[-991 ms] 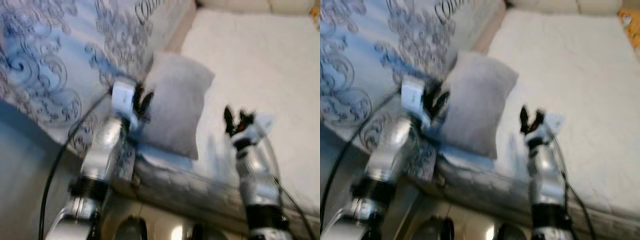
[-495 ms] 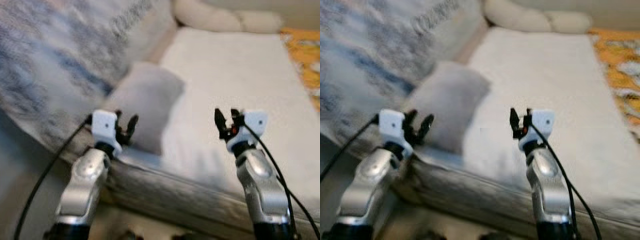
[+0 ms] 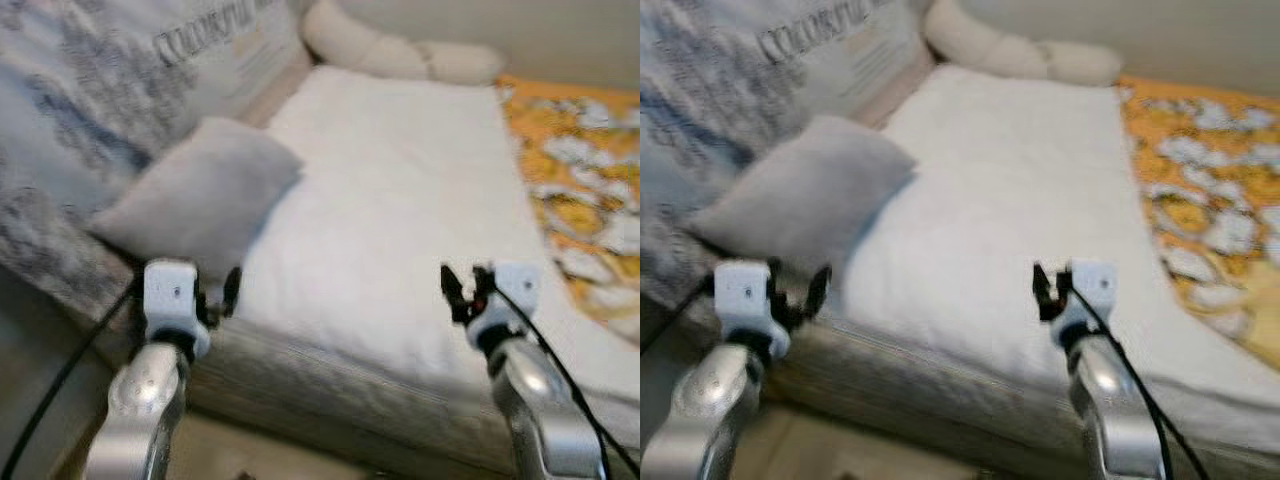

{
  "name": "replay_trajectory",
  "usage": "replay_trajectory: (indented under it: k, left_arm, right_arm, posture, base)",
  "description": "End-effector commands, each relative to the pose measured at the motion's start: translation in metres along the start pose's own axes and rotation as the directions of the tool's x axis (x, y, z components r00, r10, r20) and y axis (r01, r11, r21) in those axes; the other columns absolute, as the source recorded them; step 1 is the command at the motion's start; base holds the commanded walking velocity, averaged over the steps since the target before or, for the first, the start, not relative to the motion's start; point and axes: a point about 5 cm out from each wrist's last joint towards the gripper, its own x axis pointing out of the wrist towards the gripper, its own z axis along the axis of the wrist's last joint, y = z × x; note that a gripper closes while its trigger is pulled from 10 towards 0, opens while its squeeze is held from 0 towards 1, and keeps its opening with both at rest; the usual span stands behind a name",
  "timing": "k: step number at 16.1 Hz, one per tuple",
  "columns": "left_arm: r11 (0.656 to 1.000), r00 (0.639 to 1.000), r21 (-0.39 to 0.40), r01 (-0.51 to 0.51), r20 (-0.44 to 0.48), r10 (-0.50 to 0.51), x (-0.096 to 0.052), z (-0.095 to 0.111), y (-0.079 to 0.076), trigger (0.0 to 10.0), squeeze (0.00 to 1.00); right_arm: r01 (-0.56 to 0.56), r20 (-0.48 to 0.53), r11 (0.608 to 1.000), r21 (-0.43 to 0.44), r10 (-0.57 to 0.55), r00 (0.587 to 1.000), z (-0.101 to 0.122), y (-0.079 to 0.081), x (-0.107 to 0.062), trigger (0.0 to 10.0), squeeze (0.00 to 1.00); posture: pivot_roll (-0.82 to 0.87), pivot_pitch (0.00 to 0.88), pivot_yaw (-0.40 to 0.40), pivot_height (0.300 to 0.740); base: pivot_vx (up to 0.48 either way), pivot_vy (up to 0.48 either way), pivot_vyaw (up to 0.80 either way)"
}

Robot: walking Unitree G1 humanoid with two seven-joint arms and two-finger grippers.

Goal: Clean up the room

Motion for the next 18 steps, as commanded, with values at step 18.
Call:
replay_trajectory:
  k: [18]
  left_arm:
    - [0.999, 1.0, -0.051, 0.01, -0.014, -0.011, 0.014, -0.002, -0.009, 10.0, 0.57]
  right_arm:
    - [0.006, -0.048, 1.0, -0.007, -0.007, 0.999, 0.0, -0.01, 0.005, 10.0, 0.0]
  posture:
    - [-0.03, 0.0, -0.013, 0.74]
  base:
    - [0.0, -0.48, 0.0]
